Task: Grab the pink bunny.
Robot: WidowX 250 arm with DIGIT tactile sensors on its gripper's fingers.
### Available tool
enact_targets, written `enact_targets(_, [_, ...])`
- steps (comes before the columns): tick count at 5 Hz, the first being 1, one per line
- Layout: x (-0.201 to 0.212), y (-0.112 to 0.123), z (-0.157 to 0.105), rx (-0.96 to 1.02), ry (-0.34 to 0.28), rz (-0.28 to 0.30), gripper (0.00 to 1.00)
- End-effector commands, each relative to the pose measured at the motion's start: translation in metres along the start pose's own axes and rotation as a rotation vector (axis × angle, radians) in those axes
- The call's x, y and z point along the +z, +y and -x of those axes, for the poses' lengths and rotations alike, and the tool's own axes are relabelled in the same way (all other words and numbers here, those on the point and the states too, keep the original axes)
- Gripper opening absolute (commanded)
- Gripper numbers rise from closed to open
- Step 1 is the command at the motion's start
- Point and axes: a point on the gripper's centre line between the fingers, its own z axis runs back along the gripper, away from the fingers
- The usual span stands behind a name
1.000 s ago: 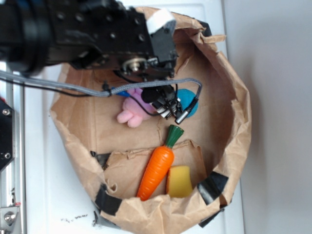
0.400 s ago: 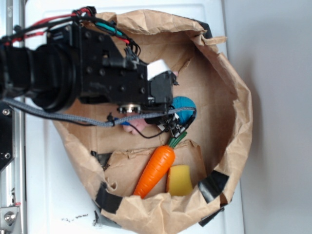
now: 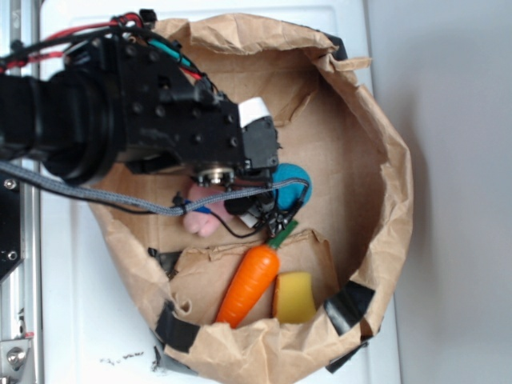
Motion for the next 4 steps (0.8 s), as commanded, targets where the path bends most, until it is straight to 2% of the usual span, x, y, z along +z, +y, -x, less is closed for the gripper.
enact_targets(1, [0.089, -0.012, -0.005, 0.002, -0.03, 0.097, 0.0])
enact_targets(2, [0.1, -0.015, -0.002, -0.028, -0.028, 0.107, 0.0])
enact_targets(3, [0.112, -0.019, 0.001, -0.054, -0.054, 0.128, 0.0])
enact_targets(4, [0.121, -0.023, 0.005, -0.091, -0.078, 0.107, 0.0])
